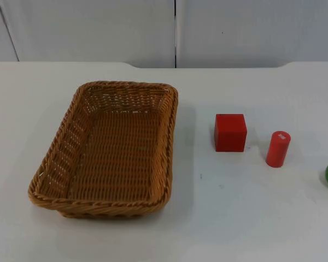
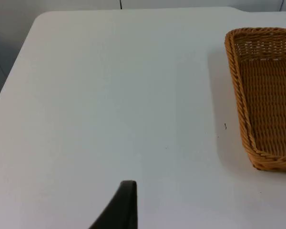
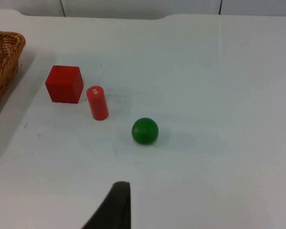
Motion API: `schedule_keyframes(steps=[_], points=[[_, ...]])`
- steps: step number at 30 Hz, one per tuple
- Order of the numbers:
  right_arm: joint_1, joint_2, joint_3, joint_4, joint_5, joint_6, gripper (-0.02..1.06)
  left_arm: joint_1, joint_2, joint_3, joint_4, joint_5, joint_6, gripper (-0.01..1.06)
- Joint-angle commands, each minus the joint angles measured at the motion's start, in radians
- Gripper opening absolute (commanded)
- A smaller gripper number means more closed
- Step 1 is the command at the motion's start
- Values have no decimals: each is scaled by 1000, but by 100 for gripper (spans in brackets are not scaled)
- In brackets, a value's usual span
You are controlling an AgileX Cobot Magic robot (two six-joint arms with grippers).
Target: Pick up the basket with the left hand and place the object to the left of the red cylinder into the basket with the right hand.
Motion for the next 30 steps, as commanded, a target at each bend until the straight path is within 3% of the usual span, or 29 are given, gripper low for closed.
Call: schedule_keyframes(steps=[1, 30], points=[[-3, -4, 2, 2, -6, 1, 105, 1, 11, 6, -8, -10, -2, 105], [-3, -4, 2, 0, -6, 1, 105, 1, 47, 6, -7, -12, 2, 105]])
